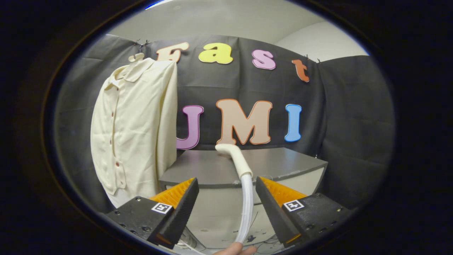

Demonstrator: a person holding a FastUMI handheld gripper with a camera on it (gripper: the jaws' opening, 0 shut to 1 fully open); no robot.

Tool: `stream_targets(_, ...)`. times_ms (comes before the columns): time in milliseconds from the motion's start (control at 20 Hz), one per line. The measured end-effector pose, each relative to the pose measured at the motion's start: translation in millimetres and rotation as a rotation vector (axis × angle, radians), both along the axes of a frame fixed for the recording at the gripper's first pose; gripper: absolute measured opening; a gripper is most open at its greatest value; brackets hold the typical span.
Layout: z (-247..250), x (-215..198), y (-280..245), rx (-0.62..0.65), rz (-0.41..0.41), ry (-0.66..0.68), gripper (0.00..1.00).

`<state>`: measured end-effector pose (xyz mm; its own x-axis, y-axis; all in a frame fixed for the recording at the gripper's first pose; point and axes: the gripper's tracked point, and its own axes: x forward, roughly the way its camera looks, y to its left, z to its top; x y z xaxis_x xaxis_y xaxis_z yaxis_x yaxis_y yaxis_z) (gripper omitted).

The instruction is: Iron the clothes twice with a garment steamer, once on the left side and once on the right side.

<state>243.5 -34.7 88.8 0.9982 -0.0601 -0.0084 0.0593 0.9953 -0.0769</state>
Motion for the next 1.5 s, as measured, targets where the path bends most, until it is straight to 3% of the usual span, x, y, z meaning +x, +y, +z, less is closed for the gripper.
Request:
stream_targets(250, 13, 66, -25, -0.011, -0.023, 0.059, 0.98)
stream_targets(650, -7, 168, -41, -0.038, -0.008, 0.253, 0.99)
stream_targets(950, -23, 205, -34, 0.029, -0.026, 0.423, 0.96)
stream_targets(1250, -45, 222, -32, 0.039, -0.039, 0.606, 0.83)
stream_targets(1300, -47, 225, -37, 0.067, -0.061, 0.634, 0.67)
stream_targets(1500, -44, 224, -37, 0.095, -0.092, 0.672, 0.48)
